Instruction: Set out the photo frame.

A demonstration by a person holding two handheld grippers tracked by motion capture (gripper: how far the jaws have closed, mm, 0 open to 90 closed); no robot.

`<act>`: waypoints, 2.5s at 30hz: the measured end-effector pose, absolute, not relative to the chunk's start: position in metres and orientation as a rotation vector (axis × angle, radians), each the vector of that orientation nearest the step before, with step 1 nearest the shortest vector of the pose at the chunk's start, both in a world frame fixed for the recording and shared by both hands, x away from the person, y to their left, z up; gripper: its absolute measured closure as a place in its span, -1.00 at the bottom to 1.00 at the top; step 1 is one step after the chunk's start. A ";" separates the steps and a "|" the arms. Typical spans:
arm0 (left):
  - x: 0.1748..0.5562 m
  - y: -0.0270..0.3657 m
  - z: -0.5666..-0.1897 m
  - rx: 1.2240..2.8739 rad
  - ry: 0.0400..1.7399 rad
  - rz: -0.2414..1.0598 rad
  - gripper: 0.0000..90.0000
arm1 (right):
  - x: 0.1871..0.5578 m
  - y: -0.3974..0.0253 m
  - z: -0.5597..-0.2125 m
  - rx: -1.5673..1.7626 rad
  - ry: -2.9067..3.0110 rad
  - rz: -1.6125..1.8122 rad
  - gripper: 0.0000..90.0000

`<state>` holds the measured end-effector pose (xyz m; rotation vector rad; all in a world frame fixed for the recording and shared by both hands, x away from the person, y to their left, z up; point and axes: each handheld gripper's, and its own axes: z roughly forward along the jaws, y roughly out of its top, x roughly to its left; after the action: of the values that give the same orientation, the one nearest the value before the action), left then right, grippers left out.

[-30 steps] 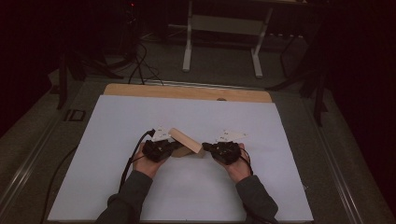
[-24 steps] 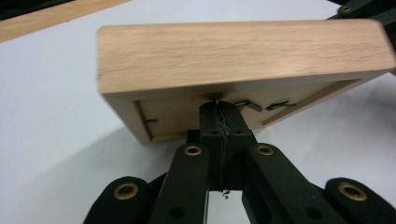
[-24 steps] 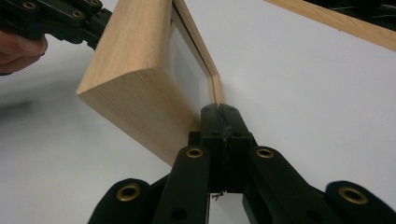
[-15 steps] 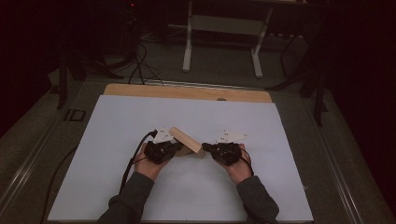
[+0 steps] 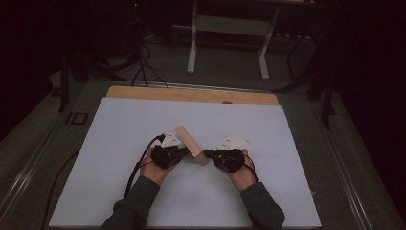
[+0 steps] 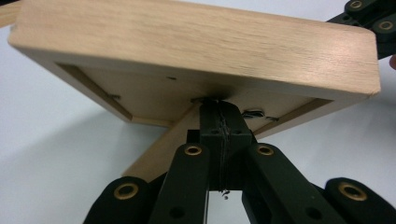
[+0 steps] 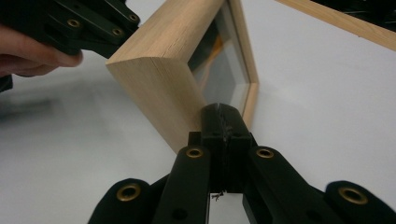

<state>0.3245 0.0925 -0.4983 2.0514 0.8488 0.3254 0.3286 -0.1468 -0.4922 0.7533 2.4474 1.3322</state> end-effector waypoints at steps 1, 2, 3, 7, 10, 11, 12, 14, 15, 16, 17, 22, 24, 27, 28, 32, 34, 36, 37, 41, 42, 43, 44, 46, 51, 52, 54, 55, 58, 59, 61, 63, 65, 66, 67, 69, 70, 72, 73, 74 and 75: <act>0.325 0.092 -0.499 2.056 0.846 0.326 1.00 | 0.328 -0.146 -0.492 0.753 2.450 1.332 0.99; 0.325 0.092 -0.499 2.058 0.847 0.326 1.00 | 0.328 -0.146 -0.492 0.751 2.450 1.332 0.99; 0.325 0.092 -0.500 2.059 0.846 0.323 1.00 | 0.327 -0.145 -0.492 0.750 2.450 1.332 0.99; 0.326 0.092 -0.500 2.055 0.845 0.323 1.00 | 0.327 -0.144 -0.492 0.751 2.451 1.333 0.99; 0.327 0.092 -0.501 2.056 0.847 0.324 1.00 | 0.326 -0.143 -0.491 0.746 2.455 1.337 0.99; 0.327 0.092 -0.501 2.055 0.849 0.324 1.00 | 0.326 -0.142 -0.491 0.744 2.455 1.341 0.99; 0.327 0.092 -0.501 2.056 0.852 0.324 1.00 | 0.326 -0.141 -0.491 0.737 2.454 1.343 0.99; 0.328 0.092 -0.502 2.058 0.852 0.325 1.00 | 0.325 -0.140 -0.490 0.733 2.460 1.342 0.99; 0.328 0.092 -0.502 2.055 0.855 0.323 1.00 | 0.324 -0.139 -0.490 0.727 2.459 1.339 0.99; 0.328 0.093 -0.502 2.053 0.856 0.321 1.00 | 0.324 -0.139 -0.490 0.726 2.460 1.340 0.99; 0.329 0.093 -0.503 2.052 0.854 0.321 1.00 | 0.324 -0.138 -0.490 0.730 2.460 1.343 0.99; 0.330 0.094 -0.504 2.045 0.854 0.317 1.00 | 0.323 -0.137 -0.489 0.719 2.460 1.346 0.99; 0.331 0.094 -0.504 2.045 0.854 0.315 1.00 | 0.323 -0.136 -0.489 0.717 2.462 1.348 0.99; 0.332 0.095 -0.504 2.042 0.853 0.312 1.00 | 0.323 -0.135 -0.489 0.716 2.463 1.348 0.99; 0.332 0.095 -0.504 2.043 0.852 0.311 1.00 | 0.323 -0.135 -0.489 0.714 2.463 1.350 0.99; 0.334 0.096 -0.505 2.037 0.854 0.305 1.00 | 0.322 -0.134 -0.488 0.712 2.464 1.354 0.99; 0.334 0.096 -0.505 2.034 0.856 0.305 1.00 | 0.322 -0.133 -0.488 0.710 2.463 1.356 0.99; 0.335 0.096 -0.505 2.033 0.858 0.306 1.00 | 0.322 -0.132 -0.488 0.707 2.464 1.359 0.99; 0.335 0.096 -0.505 2.032 0.859 0.306 1.00 | 0.322 -0.132 -0.488 0.708 2.465 1.360 0.99; 0.336 0.097 -0.506 2.029 0.862 0.306 1.00 | 0.322 -0.131 -0.488 0.703 2.466 1.364 0.99; 0.336 0.097 -0.506 2.033 0.859 0.308 1.00 | 0.322 -0.130 -0.488 0.704 2.466 1.365 0.99; 0.337 0.097 -0.506 2.033 0.858 0.308 1.00 | 0.321 -0.130 -0.488 0.705 2.465 1.365 0.99; 0.337 0.097 -0.506 2.030 0.859 0.305 1.00 | 0.321 -0.130 -0.488 0.704 2.465 1.365 0.99; 0.338 0.097 -0.506 2.029 0.866 0.302 1.00 | 0.322 -0.130 -0.488 0.707 2.466 1.368 0.99; 0.339 0.097 -0.507 2.015 0.871 0.297 1.00 | 0.322 -0.128 -0.488 0.702 2.465 1.369 0.99; 0.340 0.097 -0.507 2.016 0.871 0.297 1.00 | 0.321 -0.128 -0.488 0.703 2.464 1.369 0.99; 0.340 0.097 -0.508 2.014 0.873 0.296 1.00 | 0.322 -0.127 -0.488 0.704 2.464 1.369 0.99; 0.340 0.097 -0.508 2.014 0.874 0.296 1.00 | 0.321 -0.127 -0.488 0.703 2.465 1.371 0.99; 0.341 0.097 -0.508 2.011 0.880 0.296 1.00 | 0.321 -0.125 -0.488 0.704 2.465 1.372 0.99; 0.342 0.097 -0.508 2.008 0.882 0.297 1.00 | 0.322 -0.125 -0.488 0.704 2.466 1.371 0.99; 0.342 0.097 -0.508 2.007 0.883 0.297 1.00 | 0.322 -0.125 -0.488 0.700 2.466 1.374 0.99; 0.342 0.097 -0.509 2.006 0.885 0.297 1.00 | 0.322 -0.124 -0.488 0.696 2.465 1.376 0.99; 0.342 0.097 -0.509 2.005 0.885 0.297 1.00 | 0.322 -0.124 -0.488 0.696 2.464 1.379 0.99; 0.342 0.097 -0.509 2.004 0.886 0.296 1.00 | 0.322 -0.124 -0.488 0.697 2.465 1.379 0.99; 0.342 0.097 -0.509 2.004 0.886 0.296 1.00 | 0.322 -0.124 -0.488 0.701 2.466 1.380 0.99; 0.342 0.097 -0.509 2.004 0.884 0.299 1.00 | 0.322 -0.125 -0.488 0.697 2.466 1.378 0.99; 0.342 0.097 -0.509 2.005 0.887 0.307 0.97 | 0.322 -0.125 -0.488 0.695 2.467 1.376 0.99; 0.343 0.098 -0.509 2.007 0.896 0.308 0.89 | 0.322 -0.125 -0.488 0.690 2.466 1.370 0.96; 0.343 0.098 -0.509 2.009 0.900 0.309 0.85 | 0.321 -0.125 -0.488 0.688 2.466 1.365 0.94; 0.343 0.099 -0.509 2.010 0.909 0.314 0.82 | 0.321 -0.125 -0.488 0.689 2.465 1.358 0.92; 0.343 0.099 -0.509 2.011 0.918 0.319 0.78 | 0.321 -0.125 -0.489 0.688 2.466 1.355 0.92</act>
<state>0.3425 0.0991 -0.5086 2.0112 0.9181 0.3186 0.3210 -0.1255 -0.4888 0.6879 2.4658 1.3545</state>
